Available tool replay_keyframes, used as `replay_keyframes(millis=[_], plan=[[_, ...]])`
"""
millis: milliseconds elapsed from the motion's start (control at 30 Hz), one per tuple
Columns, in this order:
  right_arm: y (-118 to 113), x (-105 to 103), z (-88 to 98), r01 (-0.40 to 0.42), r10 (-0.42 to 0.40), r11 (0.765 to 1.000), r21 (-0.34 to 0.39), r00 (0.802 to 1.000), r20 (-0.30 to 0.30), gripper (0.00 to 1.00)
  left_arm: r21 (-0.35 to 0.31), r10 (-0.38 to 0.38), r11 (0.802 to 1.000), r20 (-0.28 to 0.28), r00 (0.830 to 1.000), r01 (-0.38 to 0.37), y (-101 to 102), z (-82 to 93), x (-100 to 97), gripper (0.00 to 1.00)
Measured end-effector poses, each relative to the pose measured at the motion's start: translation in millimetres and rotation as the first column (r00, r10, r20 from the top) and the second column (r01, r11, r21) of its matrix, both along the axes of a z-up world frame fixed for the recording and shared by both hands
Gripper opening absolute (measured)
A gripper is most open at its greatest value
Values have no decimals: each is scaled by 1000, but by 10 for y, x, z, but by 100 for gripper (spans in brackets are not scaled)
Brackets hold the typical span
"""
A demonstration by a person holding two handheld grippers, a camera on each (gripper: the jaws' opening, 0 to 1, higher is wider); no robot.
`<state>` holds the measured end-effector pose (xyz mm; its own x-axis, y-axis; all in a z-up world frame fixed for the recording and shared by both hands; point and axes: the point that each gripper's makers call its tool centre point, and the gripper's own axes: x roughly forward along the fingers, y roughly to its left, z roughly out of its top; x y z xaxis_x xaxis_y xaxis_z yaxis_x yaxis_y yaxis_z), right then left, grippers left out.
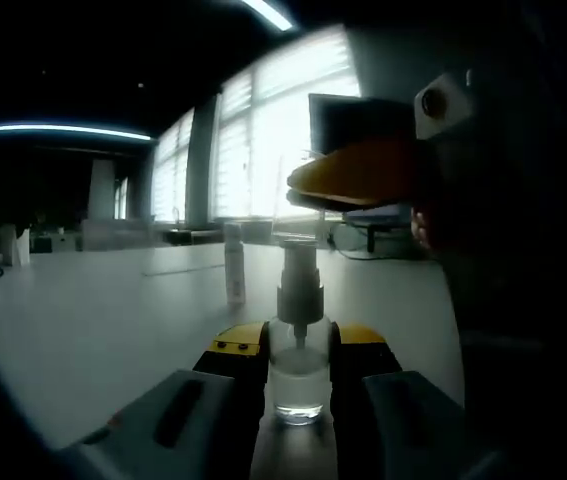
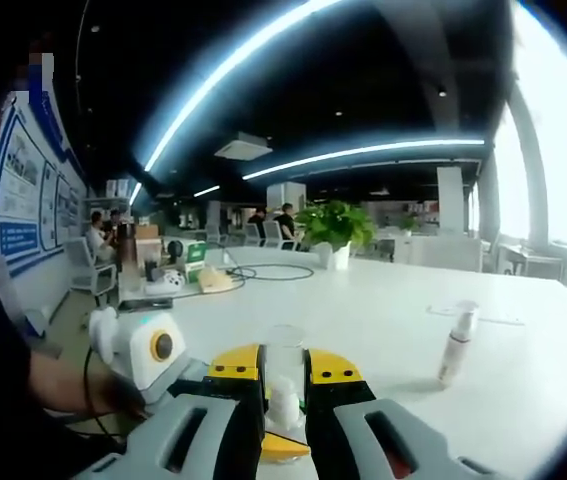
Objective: Clamp pump bottle remove cover press pump head put on cover
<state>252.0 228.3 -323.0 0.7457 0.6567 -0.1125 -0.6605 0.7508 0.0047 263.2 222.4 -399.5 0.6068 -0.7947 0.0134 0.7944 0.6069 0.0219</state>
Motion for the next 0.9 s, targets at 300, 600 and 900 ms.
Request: replay_keyframes(millis=[300,600,900], plan=[[9,1,-71,-2,2,1000,-14,1000,-10,10,0,0,1000,0,1000,0,4,-2,4,15],[5,-1,-125,0,0,1000,-20,1000,-25,10,0,-1,1000,0,1000,1,8,-7,11,15],[23,-6,-176,-3,1,999,-40,999,-32,10,0,-1,1000,0,1000,1,0,-3,5,15]])
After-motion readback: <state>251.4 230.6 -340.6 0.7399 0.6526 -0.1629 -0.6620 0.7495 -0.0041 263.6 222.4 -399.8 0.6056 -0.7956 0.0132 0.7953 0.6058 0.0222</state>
